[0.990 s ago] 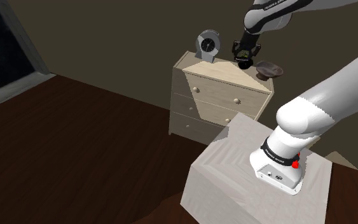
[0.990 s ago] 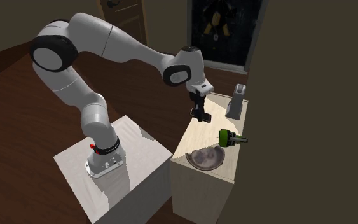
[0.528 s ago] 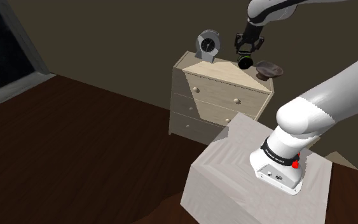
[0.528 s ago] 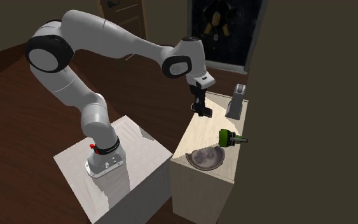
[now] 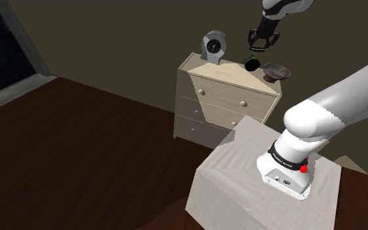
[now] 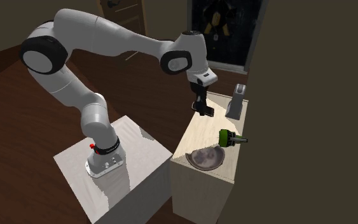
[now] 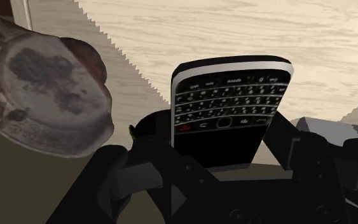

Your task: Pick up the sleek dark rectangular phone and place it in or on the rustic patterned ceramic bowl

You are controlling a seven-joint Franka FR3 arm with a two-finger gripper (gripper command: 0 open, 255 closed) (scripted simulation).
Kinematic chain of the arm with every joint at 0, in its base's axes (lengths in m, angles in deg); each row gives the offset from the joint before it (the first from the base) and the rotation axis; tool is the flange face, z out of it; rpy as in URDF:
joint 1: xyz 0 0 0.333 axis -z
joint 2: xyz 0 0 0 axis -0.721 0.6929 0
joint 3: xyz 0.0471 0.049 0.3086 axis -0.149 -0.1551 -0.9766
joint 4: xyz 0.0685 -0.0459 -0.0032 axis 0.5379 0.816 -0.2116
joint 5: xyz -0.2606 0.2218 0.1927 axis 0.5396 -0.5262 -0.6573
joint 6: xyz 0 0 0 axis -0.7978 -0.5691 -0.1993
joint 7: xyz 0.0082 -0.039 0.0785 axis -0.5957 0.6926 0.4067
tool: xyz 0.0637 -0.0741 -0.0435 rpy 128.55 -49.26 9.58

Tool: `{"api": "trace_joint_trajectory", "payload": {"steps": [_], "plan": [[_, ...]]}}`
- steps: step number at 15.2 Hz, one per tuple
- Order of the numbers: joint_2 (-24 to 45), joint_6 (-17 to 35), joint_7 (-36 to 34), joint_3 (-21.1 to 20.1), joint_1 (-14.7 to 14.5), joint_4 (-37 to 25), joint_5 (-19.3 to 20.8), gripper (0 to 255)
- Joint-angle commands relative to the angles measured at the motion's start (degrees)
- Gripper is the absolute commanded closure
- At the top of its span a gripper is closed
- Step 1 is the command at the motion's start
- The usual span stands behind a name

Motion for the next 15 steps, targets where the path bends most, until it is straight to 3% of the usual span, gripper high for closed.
{"api": "trace_joint_trajectory", "payload": {"steps": [1, 11, 15], "plan": [[-0.5, -0.23, 2.86, 1.89, 0.98, -0.1, 0.18, 255], [1.32, -0.01, 18.66, 12.85, 5.43, -3.57, -0.45, 255], [2.14, 3.17, 18.72, 13.32, 5.46, -1.17, -0.47, 255]]}}
